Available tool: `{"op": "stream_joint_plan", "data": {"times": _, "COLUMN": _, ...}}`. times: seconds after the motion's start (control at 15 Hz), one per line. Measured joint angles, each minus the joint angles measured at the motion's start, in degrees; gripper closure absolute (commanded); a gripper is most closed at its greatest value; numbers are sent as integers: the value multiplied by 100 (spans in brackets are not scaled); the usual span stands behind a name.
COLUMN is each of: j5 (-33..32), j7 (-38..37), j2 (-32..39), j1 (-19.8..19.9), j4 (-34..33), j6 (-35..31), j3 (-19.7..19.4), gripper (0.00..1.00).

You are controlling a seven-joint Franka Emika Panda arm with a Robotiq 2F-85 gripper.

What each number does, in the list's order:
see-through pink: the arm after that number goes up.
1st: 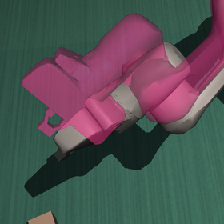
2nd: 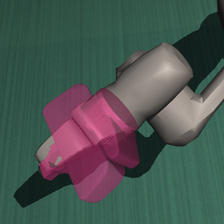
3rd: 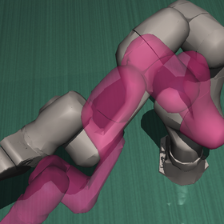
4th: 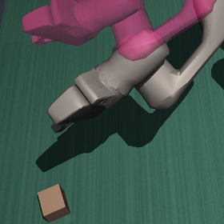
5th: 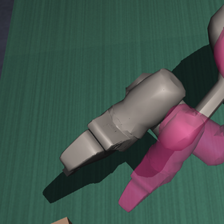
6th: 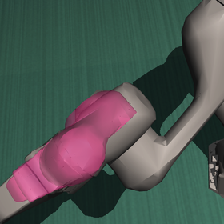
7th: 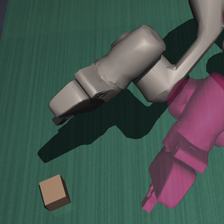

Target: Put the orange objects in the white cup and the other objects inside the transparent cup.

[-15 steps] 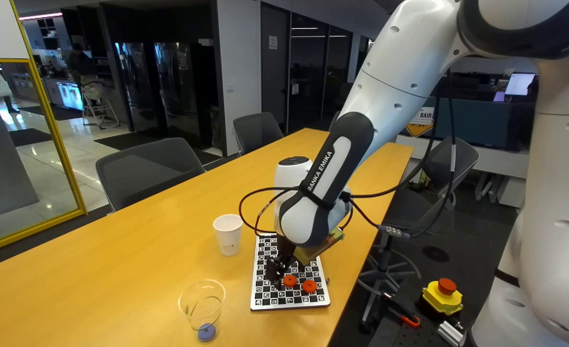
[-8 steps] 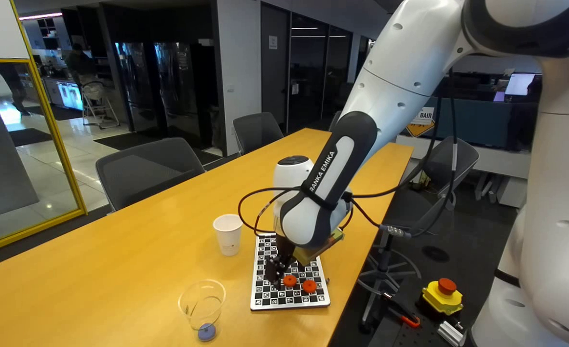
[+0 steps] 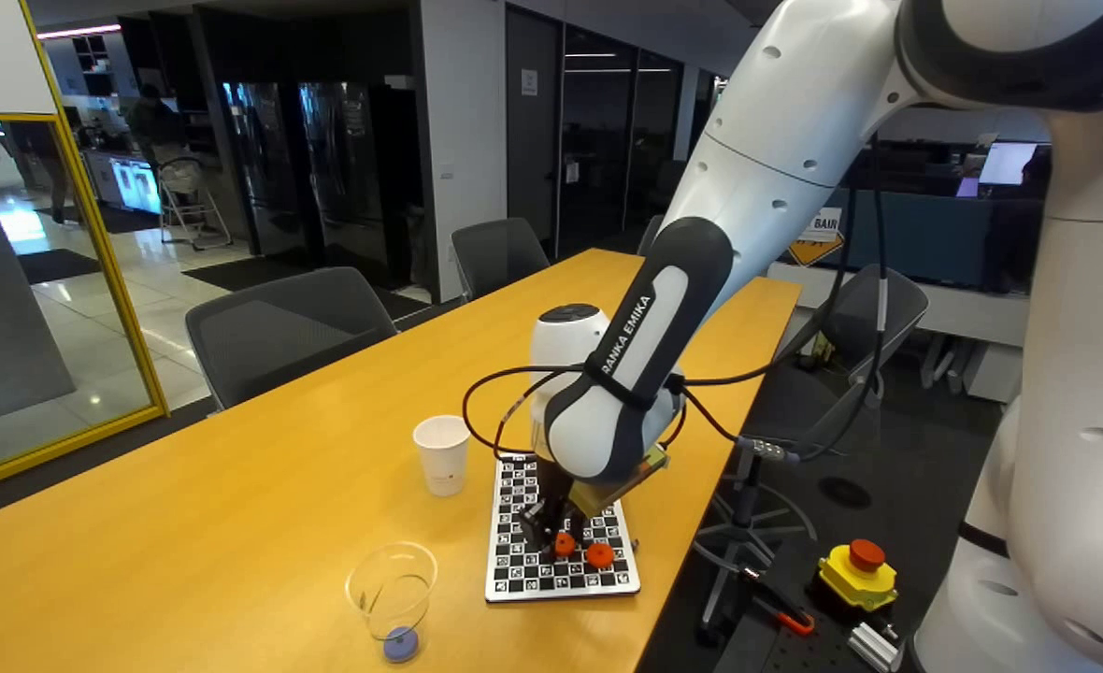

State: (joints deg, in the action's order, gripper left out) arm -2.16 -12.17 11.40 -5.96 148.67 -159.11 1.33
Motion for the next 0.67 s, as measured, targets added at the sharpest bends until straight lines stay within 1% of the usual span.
{"op": "stream_joint_plan", "data": {"times": 0.07, "j5": -2, "j7": -2, "j2": -8, "j1": 0, "j4": 2, "j6": -1, "j3": -5, "gripper": 80}}
{"op": "stream_joint_plan", "data": {"times": 0.2, "j5": -3, "j7": -4, "j2": -31, "j1": 0, "j4": 12, "j6": -1, "j3": -11, "gripper": 76}}
{"op": "stream_joint_plan", "data": {"times": 0.47, "j5": -3, "j7": -4, "j2": -42, "j1": 0, "j4": 11, "j6": -2, "j3": -11, "gripper": 76}}
{"op": "stream_joint_plan", "data": {"times": 0.67, "j5": -3, "j7": 2, "j2": -110, "j1": 2, "j4": -107, "j6": 3, "j3": -13, "gripper": 76}}
